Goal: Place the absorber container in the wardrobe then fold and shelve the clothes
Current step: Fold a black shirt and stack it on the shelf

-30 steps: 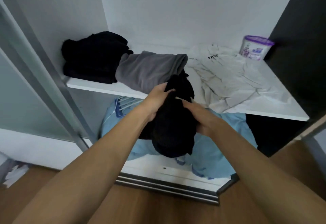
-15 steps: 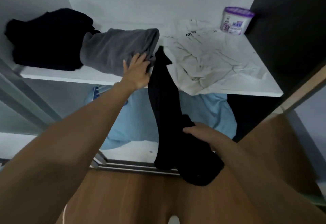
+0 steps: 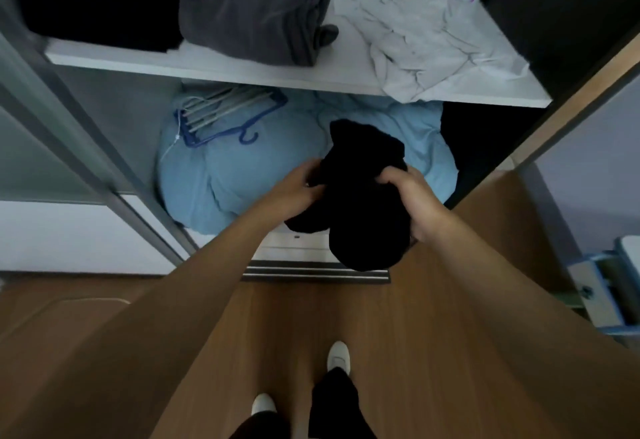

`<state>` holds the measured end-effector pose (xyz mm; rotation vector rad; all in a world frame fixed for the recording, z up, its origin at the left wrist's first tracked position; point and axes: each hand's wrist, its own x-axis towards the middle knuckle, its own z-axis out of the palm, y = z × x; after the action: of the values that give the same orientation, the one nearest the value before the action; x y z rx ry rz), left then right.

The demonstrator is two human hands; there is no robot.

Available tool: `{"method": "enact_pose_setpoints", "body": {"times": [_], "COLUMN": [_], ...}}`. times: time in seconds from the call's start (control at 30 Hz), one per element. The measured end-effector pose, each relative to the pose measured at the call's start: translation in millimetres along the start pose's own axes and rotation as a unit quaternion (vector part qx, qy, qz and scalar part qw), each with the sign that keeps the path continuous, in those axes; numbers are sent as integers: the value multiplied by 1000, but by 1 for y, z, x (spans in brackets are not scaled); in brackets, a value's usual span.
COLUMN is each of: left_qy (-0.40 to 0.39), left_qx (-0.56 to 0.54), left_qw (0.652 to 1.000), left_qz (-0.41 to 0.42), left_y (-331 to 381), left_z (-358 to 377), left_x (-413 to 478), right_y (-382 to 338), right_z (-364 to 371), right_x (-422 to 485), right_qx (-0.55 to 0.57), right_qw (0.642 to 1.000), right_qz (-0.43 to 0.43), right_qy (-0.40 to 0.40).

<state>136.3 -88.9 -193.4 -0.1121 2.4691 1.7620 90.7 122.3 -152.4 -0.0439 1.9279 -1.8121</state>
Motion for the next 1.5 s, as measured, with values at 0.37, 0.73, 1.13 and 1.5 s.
{"method": "enact_pose_setpoints", "body": {"times": [0.37, 0.73, 1.13, 1.5], "left_qy": [-118, 128, 138, 163], "left_qx": [-76, 8, 171, 70], "left_qw": [989, 985, 972, 981], "left_qz": [-55, 117, 83, 75], "left_y": [-45, 79, 142, 150], "left_z": [-55, -84, -55, -78], "left_x": [-103, -94, -89, -105], "right_y": [-10, -15, -28, -10], "right_z": [75, 47, 65, 49], "right_x": [-47, -57, -69, -50], "right_qx": [227, -319, -316, -300], "right_qw": [974, 945, 921, 918], "right_qz": [-3, 58, -201, -119], "right_qy": [-20, -49, -108, -233]}}
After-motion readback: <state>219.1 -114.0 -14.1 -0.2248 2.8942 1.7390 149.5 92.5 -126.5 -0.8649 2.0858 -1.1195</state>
